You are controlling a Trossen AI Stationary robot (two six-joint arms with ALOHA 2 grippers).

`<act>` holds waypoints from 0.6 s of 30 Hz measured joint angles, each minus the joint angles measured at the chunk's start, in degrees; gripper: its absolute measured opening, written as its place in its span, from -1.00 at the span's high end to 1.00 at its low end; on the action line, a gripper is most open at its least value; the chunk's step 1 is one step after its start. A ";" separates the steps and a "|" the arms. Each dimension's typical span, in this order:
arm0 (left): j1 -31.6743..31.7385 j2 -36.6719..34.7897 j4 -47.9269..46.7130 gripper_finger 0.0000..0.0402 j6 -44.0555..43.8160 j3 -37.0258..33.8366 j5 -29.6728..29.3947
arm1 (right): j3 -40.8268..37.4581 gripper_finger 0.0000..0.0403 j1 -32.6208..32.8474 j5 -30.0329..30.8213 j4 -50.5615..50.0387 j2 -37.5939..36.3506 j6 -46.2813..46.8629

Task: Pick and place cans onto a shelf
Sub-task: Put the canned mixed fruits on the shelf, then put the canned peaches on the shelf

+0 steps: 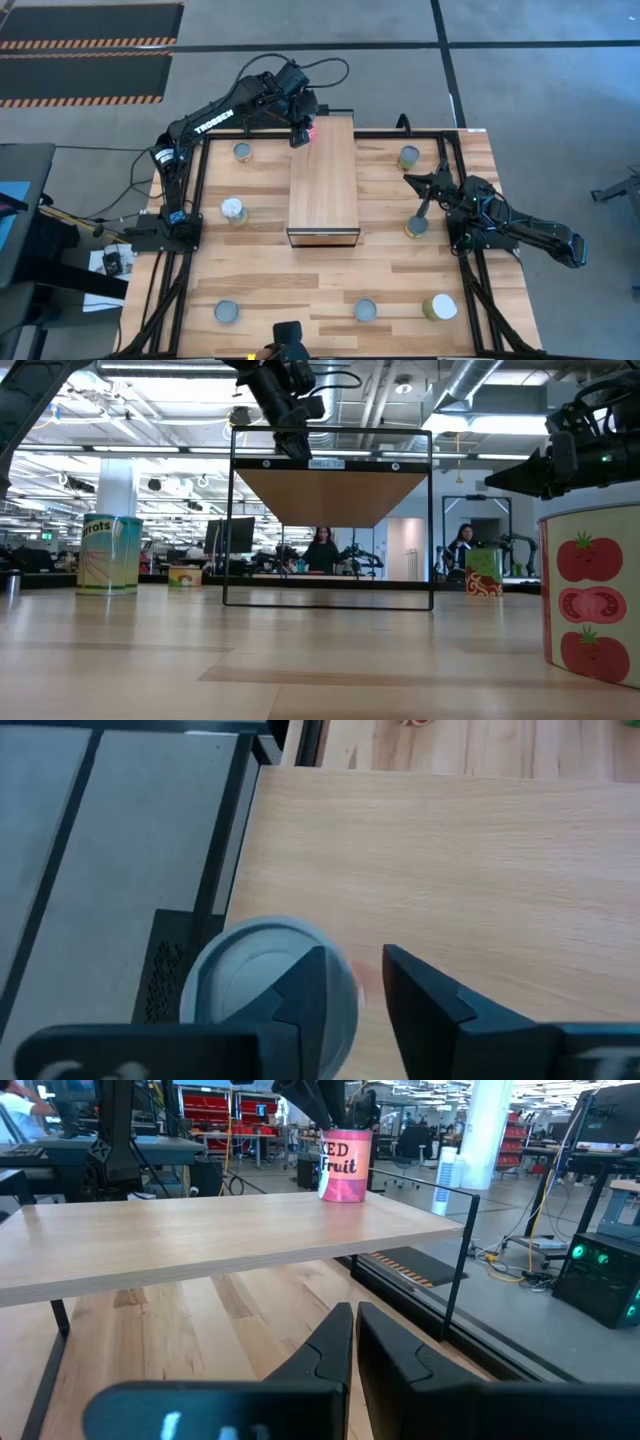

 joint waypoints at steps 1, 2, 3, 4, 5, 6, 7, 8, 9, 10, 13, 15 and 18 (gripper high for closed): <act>-0.02 0.00 0.11 0.51 0.36 0.02 -0.10 | 0.00 0.79 0.01 0.00 0.00 0.00 0.00; -0.02 0.00 -0.24 0.50 0.47 0.39 -0.62 | 0.00 0.79 0.01 0.00 0.00 0.00 0.00; -0.02 0.00 -0.65 0.49 0.50 1.12 -1.46 | 0.00 0.79 0.01 0.00 0.00 0.00 0.00; -0.29 -0.04 -0.90 0.49 0.50 2.17 -2.28 | 0.00 0.79 0.01 0.00 0.00 0.00 0.00; -0.53 -0.22 -1.17 0.50 0.50 3.35 -3.02 | 0.00 0.79 0.01 0.00 0.00 0.00 0.00; -0.88 -0.68 -1.55 0.51 0.60 4.32 -3.11 | 0.00 0.79 0.00 -0.01 0.00 0.00 0.00; -1.36 -1.44 -1.89 0.54 0.76 4.69 -2.93 | 0.00 0.79 0.01 -0.02 0.00 0.00 0.00; -2.07 -2.30 -1.91 0.57 0.92 4.75 -2.64 | 0.00 0.79 0.01 -0.02 0.00 0.00 0.00; -2.71 -3.01 -1.56 0.61 1.01 4.76 -1.66 | 0.00 0.79 0.00 -0.02 0.00 0.00 0.00; -3.27 -3.58 -1.26 0.67 1.02 4.72 -0.21 | 0.00 0.79 0.00 -0.04 0.00 0.00 0.00; -5.03 -5.93 2.74 0.86 0.32 0.92 4.69 | 0.00 0.79 0.01 -0.04 0.00 0.00 0.00; -5.98 -8.05 7.35 0.96 -0.98 -3.82 5.53 | 0.00 0.79 0.01 -0.03 0.00 0.00 0.00; -7.36 -12.25 15.36 0.97 -2.35 -13.33 5.51 | 0.00 0.79 0.01 -0.04 0.00 0.00 0.00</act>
